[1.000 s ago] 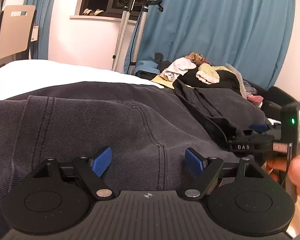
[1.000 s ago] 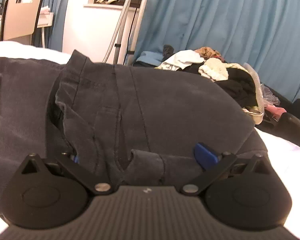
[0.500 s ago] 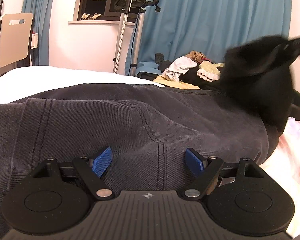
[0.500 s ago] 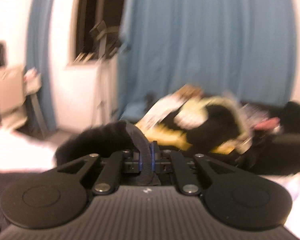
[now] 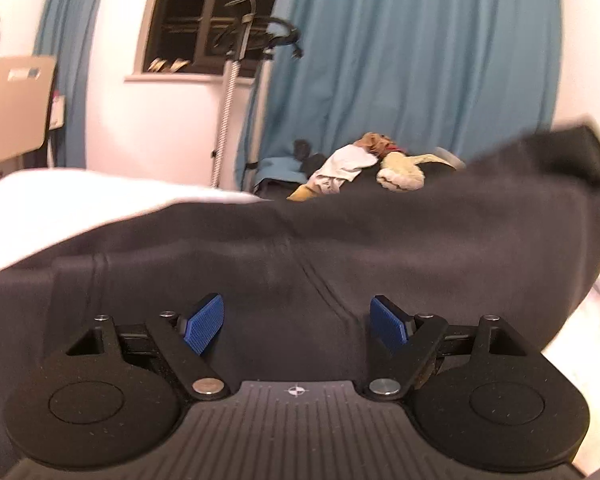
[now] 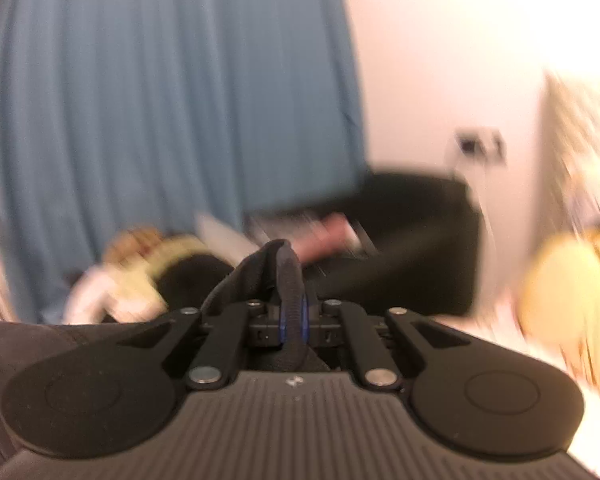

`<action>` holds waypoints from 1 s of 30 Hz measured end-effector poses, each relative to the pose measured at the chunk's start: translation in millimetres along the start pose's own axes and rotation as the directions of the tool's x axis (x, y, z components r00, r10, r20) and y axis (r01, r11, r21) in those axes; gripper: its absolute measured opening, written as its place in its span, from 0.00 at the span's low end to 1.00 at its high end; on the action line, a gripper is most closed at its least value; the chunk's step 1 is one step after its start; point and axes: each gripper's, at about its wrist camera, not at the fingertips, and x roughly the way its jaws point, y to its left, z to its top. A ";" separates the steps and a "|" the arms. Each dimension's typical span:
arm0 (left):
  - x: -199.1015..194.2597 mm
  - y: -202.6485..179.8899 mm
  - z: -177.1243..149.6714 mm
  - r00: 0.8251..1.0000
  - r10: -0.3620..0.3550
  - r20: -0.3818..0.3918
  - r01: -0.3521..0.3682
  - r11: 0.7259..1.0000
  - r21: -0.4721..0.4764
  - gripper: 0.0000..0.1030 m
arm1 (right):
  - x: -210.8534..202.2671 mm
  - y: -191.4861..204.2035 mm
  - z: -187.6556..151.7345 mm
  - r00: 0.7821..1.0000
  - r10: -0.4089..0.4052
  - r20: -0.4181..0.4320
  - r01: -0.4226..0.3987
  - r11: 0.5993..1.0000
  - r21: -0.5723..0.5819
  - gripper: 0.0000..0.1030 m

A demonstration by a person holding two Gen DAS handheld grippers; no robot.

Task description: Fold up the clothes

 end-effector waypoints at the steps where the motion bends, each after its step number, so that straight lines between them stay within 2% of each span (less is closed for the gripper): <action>1: 1.1 -1.4 -0.4 1.000 0.001 0.000 -0.001 1.000 0.005 0.81 | 17.9 -13.6 -20.5 0.998 -0.023 -0.057 0.024 0.999 0.030 0.08; 3: 3.4 -4.2 -1.2 1.000 0.004 0.000 -0.004 1.000 0.014 0.81 | 46.8 -29.6 -61.2 0.985 -0.045 -0.164 0.057 0.996 0.070 0.08; 5: 5.6 -7.0 -1.9 1.000 0.006 0.000 -0.006 1.000 0.024 0.81 | 68.8 -44.4 -103.8 0.964 -0.056 -0.261 0.086 0.991 0.107 0.08; 7: 7.9 -9.8 -2.7 1.000 0.009 0.000 -0.009 0.999 0.033 0.81 | 73.3 -50.6 -137.5 0.955 -0.051 -0.294 0.094 0.987 0.131 0.11; 9: 10.1 -12.7 -3.5 1.000 0.011 0.000 -0.011 0.999 0.043 0.82 | 79.4 -45.0 -148.0 0.959 -0.037 -0.282 0.076 0.989 0.126 0.13; 11: 12.4 -15.5 -4.3 1.000 0.014 -0.001 -0.014 0.999 0.052 0.83 | 78.9 -42.9 -143.6 0.963 -0.020 -0.270 0.050 0.993 0.105 0.21; 13: 14.6 -18.3 -5.1 1.000 0.016 -0.001 -0.016 0.998 0.062 0.84 | 67.6 -38.4 -135.2 0.966 -0.006 -0.258 0.028 0.996 0.082 0.51; 15: 13.9 -19.5 -5.2 1.000 0.013 -0.002 -0.013 0.998 0.064 0.84 | 54.1 -35.4 -130.2 0.972 0.006 -0.236 0.005 0.999 0.045 0.64; 17: 10.9 -19.6 -4.8 1.000 0.004 -0.006 -0.004 0.998 0.061 0.84 | 30.2 -31.1 -124.9 0.974 0.037 -0.222 -0.032 0.999 0.029 0.69; 18: 8.3 -19.8 -4.3 1.000 -0.007 -0.009 0.007 0.998 0.056 0.84 | 16.6 -28.6 -122.0 0.975 0.056 -0.217 -0.052 0.998 0.024 0.77; 19: 5.6 -20.0 -3.7 1.000 -0.017 -0.011 0.018 0.998 0.052 0.84 | 1.1 -24.5 -119.9 0.975 0.075 -0.208 -0.072 0.997 0.022 0.79; 23: -12.9 -19.7 0.4 0.999 -0.048 0.008 0.048 0.997 0.052 0.85 | -67.7 -1.7 -121.6 0.973 0.155 -0.174 -0.155 0.988 0.014 0.81; 27: -37.9 -15.5 7.4 0.996 -0.074 0.042 0.072 0.997 0.040 0.86 | -138.8 29.7 -130.5 0.950 0.266 -0.166 -0.268 0.963 0.013 0.82; 30: -57.8 -10.8 10.8 0.995 -0.086 0.058 0.085 0.996 0.020 0.86 | -188.7 58.3 -144.6 0.916 0.355 -0.187 -0.356 0.934 0.033 0.82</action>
